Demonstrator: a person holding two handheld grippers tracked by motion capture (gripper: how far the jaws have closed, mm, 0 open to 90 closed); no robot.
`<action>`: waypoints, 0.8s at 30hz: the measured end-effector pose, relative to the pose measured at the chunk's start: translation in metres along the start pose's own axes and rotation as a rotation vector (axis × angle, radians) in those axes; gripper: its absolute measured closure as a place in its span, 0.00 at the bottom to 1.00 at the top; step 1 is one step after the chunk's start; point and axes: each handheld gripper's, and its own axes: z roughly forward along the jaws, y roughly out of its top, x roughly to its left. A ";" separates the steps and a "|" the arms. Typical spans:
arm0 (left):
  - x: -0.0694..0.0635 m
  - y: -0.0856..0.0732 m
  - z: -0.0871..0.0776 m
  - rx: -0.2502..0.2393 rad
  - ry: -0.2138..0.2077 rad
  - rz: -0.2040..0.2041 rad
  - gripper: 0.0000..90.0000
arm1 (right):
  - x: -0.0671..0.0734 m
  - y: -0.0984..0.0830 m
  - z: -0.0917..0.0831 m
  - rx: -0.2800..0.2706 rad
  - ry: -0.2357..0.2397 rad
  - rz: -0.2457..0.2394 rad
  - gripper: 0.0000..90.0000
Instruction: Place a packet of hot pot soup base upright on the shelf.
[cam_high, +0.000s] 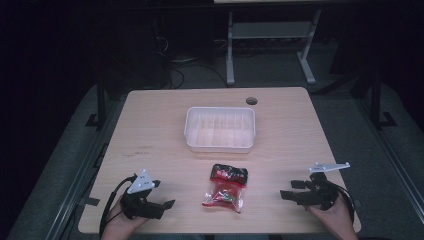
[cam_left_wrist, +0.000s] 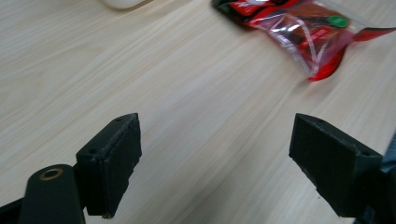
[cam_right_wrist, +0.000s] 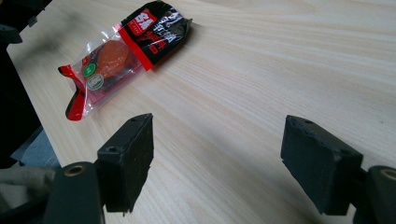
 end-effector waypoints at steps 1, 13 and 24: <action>-0.002 0.002 0.001 0.001 -0.006 0.005 0.19 | 0.001 0.001 0.000 0.002 -0.001 0.003 0.27; -0.033 0.050 0.046 0.043 -0.125 0.154 0.38 | 0.011 0.019 0.015 0.018 -0.008 0.050 0.32; -0.045 0.080 0.096 0.147 -0.198 0.218 0.38 | 0.028 0.048 0.058 0.080 0.015 0.057 0.42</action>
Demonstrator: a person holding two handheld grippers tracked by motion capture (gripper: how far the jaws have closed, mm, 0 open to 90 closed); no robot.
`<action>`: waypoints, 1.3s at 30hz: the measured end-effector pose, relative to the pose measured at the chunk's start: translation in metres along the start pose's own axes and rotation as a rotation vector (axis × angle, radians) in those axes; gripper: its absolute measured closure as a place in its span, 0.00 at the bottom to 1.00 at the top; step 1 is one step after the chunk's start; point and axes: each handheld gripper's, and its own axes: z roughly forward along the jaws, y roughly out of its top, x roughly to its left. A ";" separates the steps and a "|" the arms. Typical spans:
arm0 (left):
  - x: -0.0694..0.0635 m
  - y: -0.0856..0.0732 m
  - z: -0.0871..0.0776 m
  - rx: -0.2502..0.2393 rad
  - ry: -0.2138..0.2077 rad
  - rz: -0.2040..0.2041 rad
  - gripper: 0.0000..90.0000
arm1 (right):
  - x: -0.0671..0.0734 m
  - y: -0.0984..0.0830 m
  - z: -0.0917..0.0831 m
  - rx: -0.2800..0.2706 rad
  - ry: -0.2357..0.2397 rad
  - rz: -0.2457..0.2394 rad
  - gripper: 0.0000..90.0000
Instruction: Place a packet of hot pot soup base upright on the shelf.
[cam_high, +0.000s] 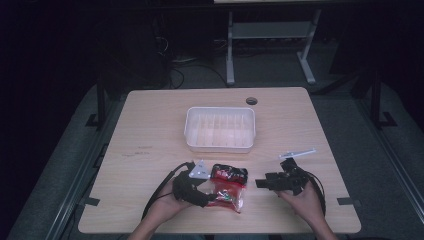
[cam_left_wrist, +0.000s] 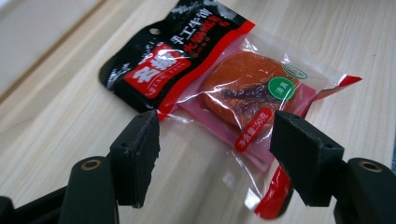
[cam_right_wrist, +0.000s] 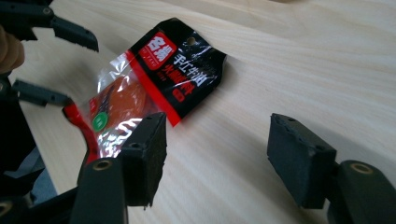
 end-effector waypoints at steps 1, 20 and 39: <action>-0.001 0.000 0.001 0.009 -0.003 0.007 0.39 | -0.001 0.003 0.004 0.002 0.019 0.005 0.44; 0.001 -0.004 0.014 0.078 -0.049 -0.015 0.42 | 0.008 0.027 0.045 0.109 0.076 0.076 0.64; 0.000 0.000 0.019 0.091 -0.061 0.000 0.44 | 0.008 0.042 0.073 0.144 0.210 0.133 0.95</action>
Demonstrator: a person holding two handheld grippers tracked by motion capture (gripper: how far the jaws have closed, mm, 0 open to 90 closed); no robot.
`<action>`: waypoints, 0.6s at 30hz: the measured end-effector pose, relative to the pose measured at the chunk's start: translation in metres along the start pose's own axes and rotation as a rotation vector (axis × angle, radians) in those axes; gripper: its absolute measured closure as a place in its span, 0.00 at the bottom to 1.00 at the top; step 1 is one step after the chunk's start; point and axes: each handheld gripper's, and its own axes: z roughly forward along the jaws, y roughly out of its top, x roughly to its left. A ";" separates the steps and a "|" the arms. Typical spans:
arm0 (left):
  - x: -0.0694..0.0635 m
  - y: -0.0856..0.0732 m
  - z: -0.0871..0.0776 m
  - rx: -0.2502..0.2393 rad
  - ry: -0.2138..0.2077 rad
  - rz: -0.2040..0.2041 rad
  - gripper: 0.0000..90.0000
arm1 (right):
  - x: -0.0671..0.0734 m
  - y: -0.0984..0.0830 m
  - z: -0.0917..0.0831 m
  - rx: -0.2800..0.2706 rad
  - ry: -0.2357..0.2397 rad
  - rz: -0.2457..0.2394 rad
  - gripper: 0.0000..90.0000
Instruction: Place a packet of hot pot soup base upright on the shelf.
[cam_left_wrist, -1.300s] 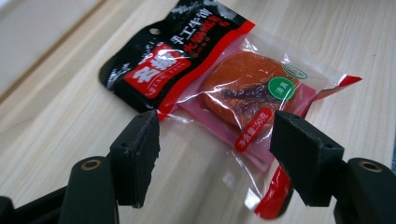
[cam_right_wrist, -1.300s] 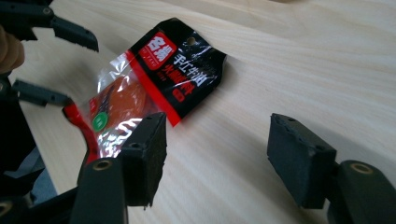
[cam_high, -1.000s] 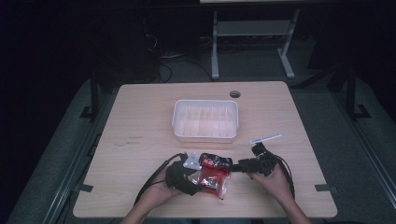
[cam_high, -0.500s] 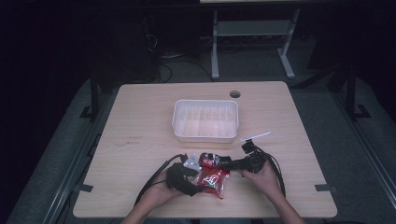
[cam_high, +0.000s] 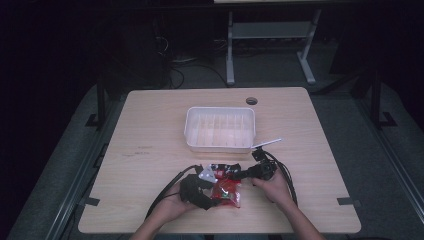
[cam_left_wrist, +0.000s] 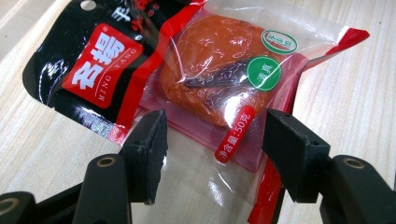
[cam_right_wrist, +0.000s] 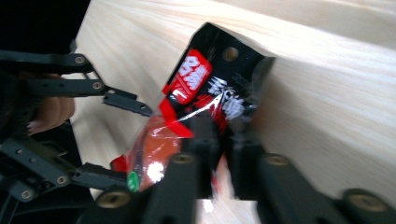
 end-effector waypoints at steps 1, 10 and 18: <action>0.000 0.000 0.000 -0.002 0.002 0.001 0.44 | 0.002 0.001 0.001 0.001 -0.008 -0.018 0.97; -0.002 -0.007 -0.019 -0.082 0.043 -0.011 0.42 | 0.023 0.000 -0.015 -0.049 -0.016 -0.099 0.99; -0.001 -0.023 -0.048 -0.140 0.081 -0.036 0.40 | 0.049 0.002 -0.038 -0.105 -0.015 -0.142 1.00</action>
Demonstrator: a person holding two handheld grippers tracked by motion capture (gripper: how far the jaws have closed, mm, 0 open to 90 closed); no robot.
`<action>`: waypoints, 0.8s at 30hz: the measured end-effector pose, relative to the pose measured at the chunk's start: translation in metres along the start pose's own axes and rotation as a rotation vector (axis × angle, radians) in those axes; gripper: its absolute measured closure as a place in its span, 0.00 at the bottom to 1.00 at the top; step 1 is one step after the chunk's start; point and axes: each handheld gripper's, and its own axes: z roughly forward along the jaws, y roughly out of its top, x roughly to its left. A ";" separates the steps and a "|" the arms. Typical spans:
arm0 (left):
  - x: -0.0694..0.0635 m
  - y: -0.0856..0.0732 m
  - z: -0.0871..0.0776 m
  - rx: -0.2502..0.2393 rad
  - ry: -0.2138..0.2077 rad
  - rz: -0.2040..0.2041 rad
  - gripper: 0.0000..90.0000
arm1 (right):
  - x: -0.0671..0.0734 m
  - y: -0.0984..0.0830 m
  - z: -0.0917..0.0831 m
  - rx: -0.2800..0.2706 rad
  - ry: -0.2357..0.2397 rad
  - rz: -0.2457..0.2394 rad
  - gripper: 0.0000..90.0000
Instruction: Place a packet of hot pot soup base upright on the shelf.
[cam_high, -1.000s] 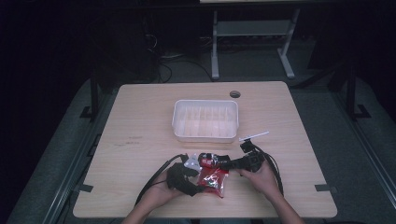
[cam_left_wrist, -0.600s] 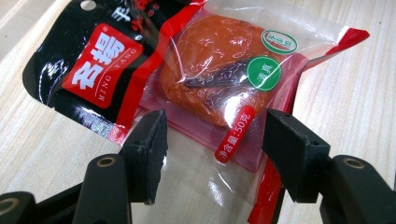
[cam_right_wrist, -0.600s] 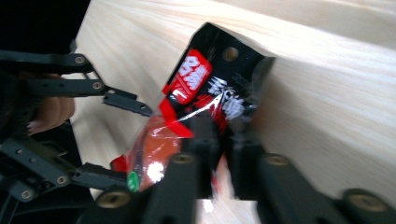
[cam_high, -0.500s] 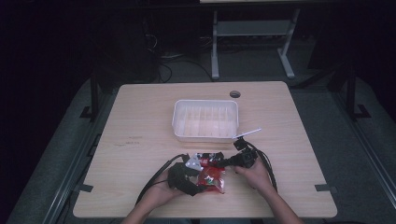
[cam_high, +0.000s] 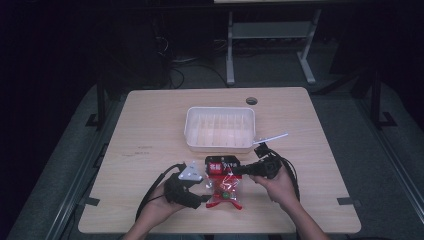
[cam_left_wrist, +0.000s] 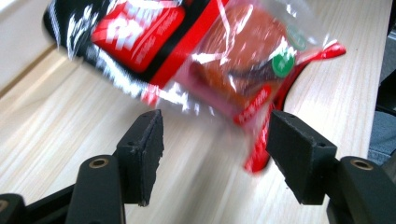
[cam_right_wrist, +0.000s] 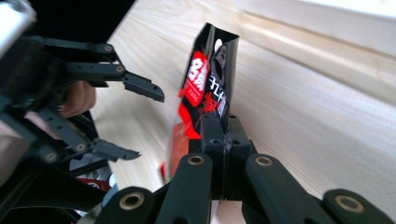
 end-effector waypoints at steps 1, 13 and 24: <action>0.001 -0.003 -0.003 -0.002 0.006 -0.006 0.39 | 0.003 0.001 -0.003 -0.007 0.000 -0.005 1.00; 0.013 -0.034 -0.035 -0.041 0.059 -0.083 0.39 | 0.030 0.019 -0.041 -0.132 0.015 -0.018 1.00; 0.022 -0.053 -0.050 -0.065 0.089 -0.137 0.36 | 0.041 0.058 -0.067 -0.265 -0.062 -0.017 1.00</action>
